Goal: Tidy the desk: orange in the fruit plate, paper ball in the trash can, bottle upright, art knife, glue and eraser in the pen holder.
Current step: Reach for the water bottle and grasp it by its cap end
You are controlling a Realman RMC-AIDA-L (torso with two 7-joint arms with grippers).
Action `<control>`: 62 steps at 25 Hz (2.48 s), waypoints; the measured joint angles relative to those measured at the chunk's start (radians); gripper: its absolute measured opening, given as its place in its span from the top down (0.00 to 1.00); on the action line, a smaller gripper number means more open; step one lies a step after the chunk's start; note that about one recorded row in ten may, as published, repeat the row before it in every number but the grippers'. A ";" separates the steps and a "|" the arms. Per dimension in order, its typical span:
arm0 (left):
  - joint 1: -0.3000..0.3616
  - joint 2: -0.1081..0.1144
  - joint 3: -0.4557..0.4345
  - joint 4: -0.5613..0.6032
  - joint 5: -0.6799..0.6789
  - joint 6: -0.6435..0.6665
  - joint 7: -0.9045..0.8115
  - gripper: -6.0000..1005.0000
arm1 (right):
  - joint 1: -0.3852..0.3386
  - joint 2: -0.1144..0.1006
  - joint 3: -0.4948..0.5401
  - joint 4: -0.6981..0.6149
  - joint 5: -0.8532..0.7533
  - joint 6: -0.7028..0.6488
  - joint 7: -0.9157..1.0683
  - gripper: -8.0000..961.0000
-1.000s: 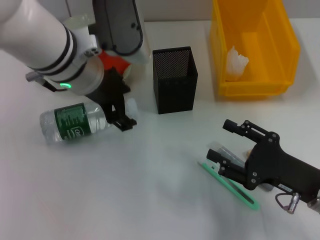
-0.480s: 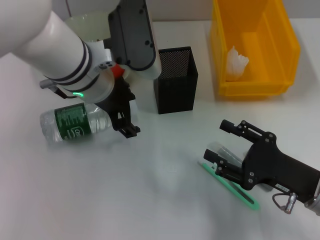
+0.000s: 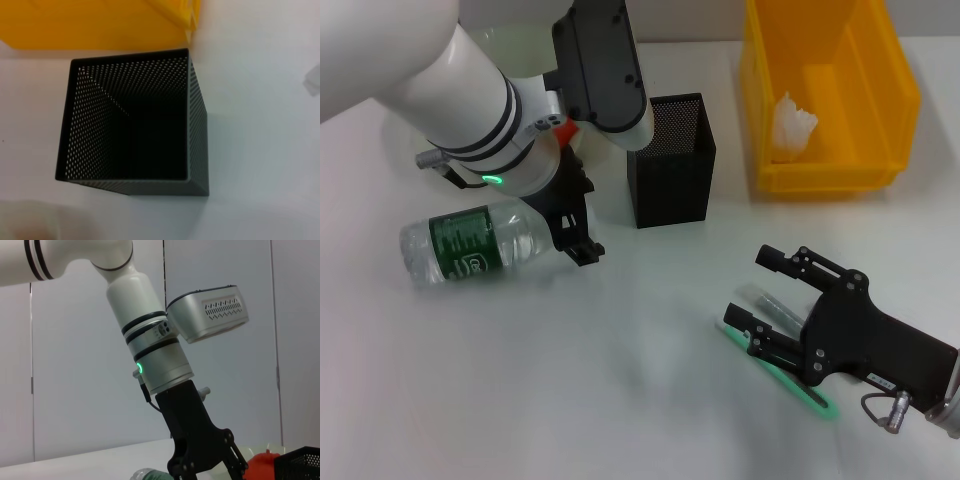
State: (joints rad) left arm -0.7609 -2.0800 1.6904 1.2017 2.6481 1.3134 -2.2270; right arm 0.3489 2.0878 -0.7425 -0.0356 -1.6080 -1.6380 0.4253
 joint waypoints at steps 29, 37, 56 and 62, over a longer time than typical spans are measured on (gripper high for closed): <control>-0.017 0.000 0.020 -0.088 0.051 -0.043 -0.017 0.22 | 0.010 0.000 0.000 0.000 0.000 0.012 0.033 0.26; -0.029 0.000 0.028 -0.113 0.049 -0.062 -0.018 0.23 | 0.010 0.000 -0.002 0.000 0.000 0.012 0.036 0.26; -0.037 0.000 0.062 -0.151 0.053 -0.105 -0.019 0.41 | 0.016 -0.002 0.000 -0.001 0.000 0.003 0.049 0.26; -0.029 0.000 0.070 -0.139 0.051 -0.122 -0.019 0.54 | 0.018 -0.003 0.002 -0.005 0.000 0.006 0.059 0.26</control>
State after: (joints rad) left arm -0.7904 -2.0800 1.7609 1.0623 2.6994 1.1916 -2.2462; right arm 0.3667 2.0847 -0.7410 -0.0409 -1.6076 -1.6321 0.4844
